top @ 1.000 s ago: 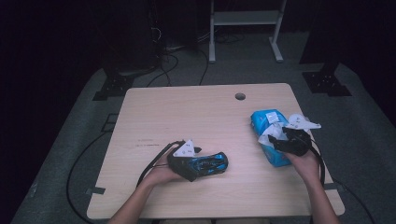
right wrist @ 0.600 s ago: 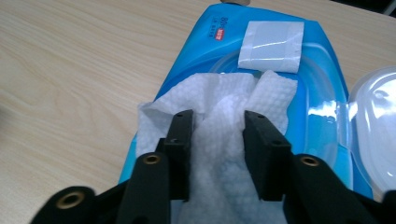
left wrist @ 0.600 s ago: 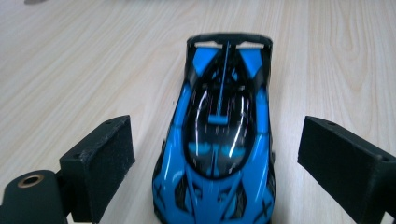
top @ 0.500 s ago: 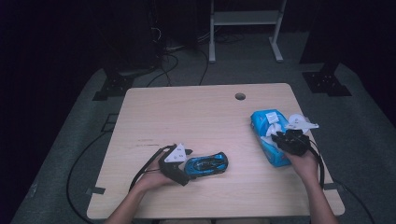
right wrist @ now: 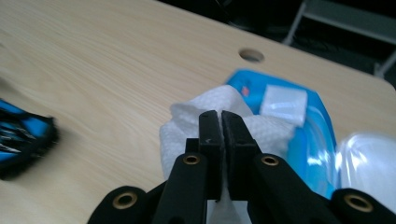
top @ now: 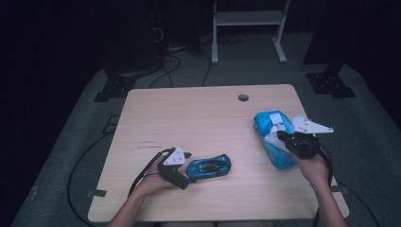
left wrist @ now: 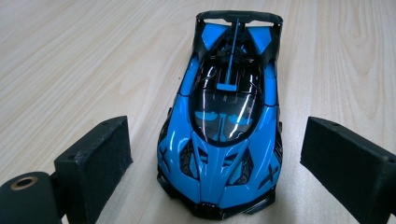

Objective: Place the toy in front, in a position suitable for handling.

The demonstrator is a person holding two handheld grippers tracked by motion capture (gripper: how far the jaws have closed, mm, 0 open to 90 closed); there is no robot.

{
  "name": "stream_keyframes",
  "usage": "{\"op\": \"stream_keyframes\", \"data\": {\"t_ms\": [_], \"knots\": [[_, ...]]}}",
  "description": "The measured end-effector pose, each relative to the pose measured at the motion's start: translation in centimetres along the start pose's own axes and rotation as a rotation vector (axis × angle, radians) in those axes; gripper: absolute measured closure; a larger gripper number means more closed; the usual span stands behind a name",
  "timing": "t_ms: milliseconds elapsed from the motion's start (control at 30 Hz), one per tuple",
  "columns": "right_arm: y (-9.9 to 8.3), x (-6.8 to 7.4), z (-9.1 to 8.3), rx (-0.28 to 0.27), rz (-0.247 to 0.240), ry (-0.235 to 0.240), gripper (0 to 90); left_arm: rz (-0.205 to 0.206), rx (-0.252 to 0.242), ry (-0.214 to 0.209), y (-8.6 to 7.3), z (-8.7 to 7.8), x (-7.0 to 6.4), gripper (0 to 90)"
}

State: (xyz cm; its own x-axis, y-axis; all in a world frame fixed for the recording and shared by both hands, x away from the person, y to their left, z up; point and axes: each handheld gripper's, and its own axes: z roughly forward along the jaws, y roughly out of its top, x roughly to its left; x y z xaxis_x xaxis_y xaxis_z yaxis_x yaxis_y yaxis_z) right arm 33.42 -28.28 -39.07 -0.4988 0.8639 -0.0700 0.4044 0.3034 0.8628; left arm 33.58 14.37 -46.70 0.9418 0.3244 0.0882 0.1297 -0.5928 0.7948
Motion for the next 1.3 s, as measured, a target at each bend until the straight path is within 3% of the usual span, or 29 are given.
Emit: {"op": "stream_keyframes", "data": {"t_ms": [233, 400, 633, 767, 900, 1000, 1300], "knots": [[2.2, 3.9, -2.0, -0.073, -0.098, 0.126, 86.7, -0.002, 0.003, 0.000, 0.0, 0.1, 0.0, 8.0], [3.1, 7.1, -2.0, -0.103, -0.129, 0.257, 86.6, 0.002, -0.001, 0.005, 0.0, 0.0, 0.1, 8.0], [3.6, 11.1, -0.7, -0.073, -0.161, 0.427, 86.4, 0.001, 0.006, -0.002, -0.2, 0.0, 0.2, 8.0], [3.4, 12.5, 0.9, -0.009, -0.173, 0.507, 86.3, 0.005, 0.015, 0.000, -0.2, 0.1, 0.1, 8.0], [2.7, 12.9, 2.8, 0.057, -0.182, 0.507, 85.9, 0.010, 0.019, 0.002, -0.1, 0.1, 0.0, 8.1], [2.1, 13.1, 4.3, 0.101, -0.198, 0.471, 85.3, 0.014, 0.016, -0.002, -0.2, 0.1, 0.0, 11.7], [0.8, 13.7, 7.4, 0.130, -0.178, 0.461, 76.3, -0.008, 0.061, -0.017, -0.6, 0.4, 0.4, 17.3]]}}
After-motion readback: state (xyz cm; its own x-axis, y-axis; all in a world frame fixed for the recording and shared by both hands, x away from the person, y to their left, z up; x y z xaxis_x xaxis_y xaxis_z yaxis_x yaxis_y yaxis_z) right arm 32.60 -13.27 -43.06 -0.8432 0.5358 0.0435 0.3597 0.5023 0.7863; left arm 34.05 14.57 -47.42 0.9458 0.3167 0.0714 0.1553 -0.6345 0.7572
